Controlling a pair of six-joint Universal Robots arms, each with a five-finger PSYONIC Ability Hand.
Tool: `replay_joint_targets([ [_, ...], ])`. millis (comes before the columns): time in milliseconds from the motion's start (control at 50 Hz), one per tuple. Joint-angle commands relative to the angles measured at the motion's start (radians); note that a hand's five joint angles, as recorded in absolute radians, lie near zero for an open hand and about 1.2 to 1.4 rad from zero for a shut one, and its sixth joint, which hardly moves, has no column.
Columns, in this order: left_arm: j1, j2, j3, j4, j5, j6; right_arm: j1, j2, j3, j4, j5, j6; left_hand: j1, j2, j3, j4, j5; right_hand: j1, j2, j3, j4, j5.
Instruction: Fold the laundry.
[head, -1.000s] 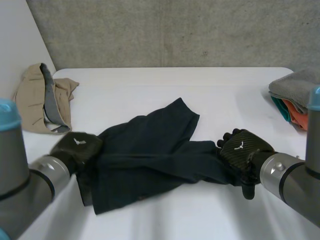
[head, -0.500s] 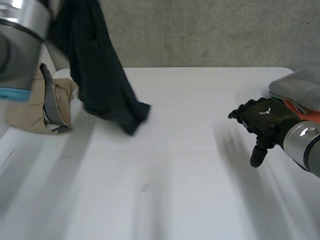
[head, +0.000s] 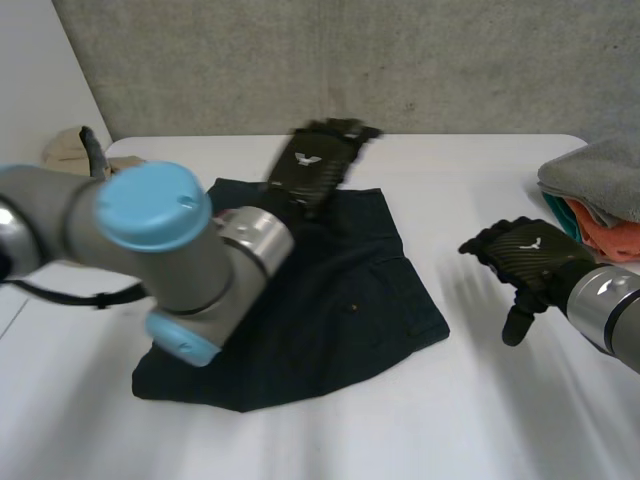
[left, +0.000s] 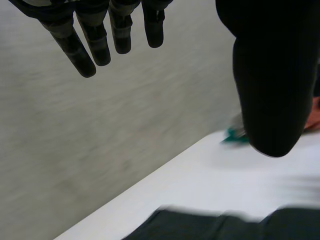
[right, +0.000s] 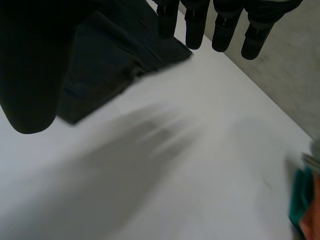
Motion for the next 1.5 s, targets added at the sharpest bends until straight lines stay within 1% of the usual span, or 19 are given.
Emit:
replay_joint_targets([
  [20,0.036,0.257,-0.302,-0.139,-0.202,0.086,0.038,0.015,0.026,-0.016,-0.125,-0.047,0.073,0.057,0.048,0.058,0.039,-0.046,-0.028,-0.029,-0.03,-0.043],
  [100,0.04,0.361,-0.475,-0.22,-0.219,0.117,0.063,0.061,0.038,-0.033,-0.171,-0.085,0.135,0.119,0.11,0.12,0.101,-0.046,-0.028,-0.029,-0.03,-0.043],
  [200,0.105,0.401,-0.664,-0.277,-0.193,0.135,0.104,0.159,0.041,-0.114,-0.17,-0.145,0.211,0.196,0.186,0.197,0.177,0.054,0.072,0.071,0.07,0.057],
  [380,0.217,0.409,-0.748,-0.287,-0.121,0.16,0.147,0.257,0.035,-0.272,-0.147,-0.151,0.516,0.501,0.491,0.502,0.483,0.236,0.254,0.253,0.252,0.239],
  [540,0.287,0.443,-0.784,-0.292,-0.1,0.177,0.177,0.346,0.0,-0.393,-0.09,-0.151,0.525,0.51,0.5,0.511,0.492,0.779,0.796,0.796,0.794,0.782],
  [560,0.293,0.443,-0.785,-0.292,-0.096,0.18,0.177,0.351,-0.003,-0.395,-0.081,-0.146,0.511,0.495,0.486,0.497,0.477,0.931,0.948,0.947,0.946,0.934],
  [580,0.307,0.441,-0.787,-0.289,-0.092,0.193,0.178,0.354,-0.008,-0.395,-0.063,-0.142,0.45,0.434,0.425,0.435,0.416,1.174,1.191,1.191,1.189,1.177],
  [700,0.318,0.412,-0.79,-0.245,-0.061,0.278,0.186,0.316,0.009,-0.401,-0.041,-0.09,0.3,0.284,0.275,0.285,0.266,1.176,1.194,1.193,1.192,1.179],
  [760,0.313,0.386,-0.784,-0.219,-0.064,0.31,0.193,0.292,0.011,-0.395,-0.035,-0.071,0.305,0.29,0.28,0.291,0.272,1.176,1.194,1.193,1.192,1.179],
  [820,0.312,0.351,-0.775,-0.177,-0.073,0.353,0.203,0.282,0.009,-0.386,-0.032,-0.042,0.41,0.395,0.385,0.396,0.377,1.176,1.194,1.193,1.192,1.179],
  [900,0.304,0.308,-0.761,-0.096,-0.073,0.399,0.209,0.276,0.005,-0.361,-0.023,-0.024,0.815,0.8,0.79,0.801,0.781,1.176,1.194,1.193,1.192,1.179],
  [920,0.301,0.291,-0.755,-0.049,-0.075,0.417,0.209,0.274,0.003,-0.345,-0.015,-0.024,1.037,1.022,1.012,1.023,1.003,1.176,1.194,1.193,1.192,1.179],
  [940,0.3,0.283,-0.752,-0.022,-0.077,0.425,0.209,0.272,0.0,-0.335,-0.009,-0.022,1.161,1.146,1.136,1.147,1.128,1.176,1.194,1.193,1.192,1.179],
  [1020,0.309,0.246,-0.729,0.074,-0.072,0.473,0.201,0.236,-0.017,-0.275,0.016,-0.013,1.209,1.194,1.184,1.195,1.176,1.176,1.194,1.193,1.192,1.179],
  [1120,0.321,0.295,-0.69,0.029,-0.055,0.494,0.181,0.159,-0.052,-0.159,0.028,-0.01,1.209,1.194,1.184,1.195,1.176,1.176,1.194,1.193,1.192,1.179],
  [1220,0.295,0.542,-0.62,-0.089,-0.032,0.395,0.164,0.032,-0.122,-0.029,0.023,0.001,1.209,1.194,1.184,1.195,1.176,1.176,1.194,1.193,1.192,1.179],
  [1320,0.292,0.764,-0.459,-0.188,0.015,0.164,0.154,-0.117,-0.268,0.042,0.023,0.071,1.209,1.194,1.184,1.195,1.176,1.176,1.194,1.193,1.192,1.179],
  [1400,0.312,0.866,-0.321,-0.211,0.038,0.036,0.135,-0.183,-0.398,0.056,0.026,0.169,1.209,1.194,1.184,1.195,1.176,1.176,1.194,1.193,1.192,1.179],
  [1500,0.367,0.854,-0.154,-0.211,0.035,-0.046,0.083,-0.177,-0.566,0.056,0.031,0.292,1.209,1.194,1.184,1.195,1.176,1.176,1.194,1.193,1.192,1.179],
])
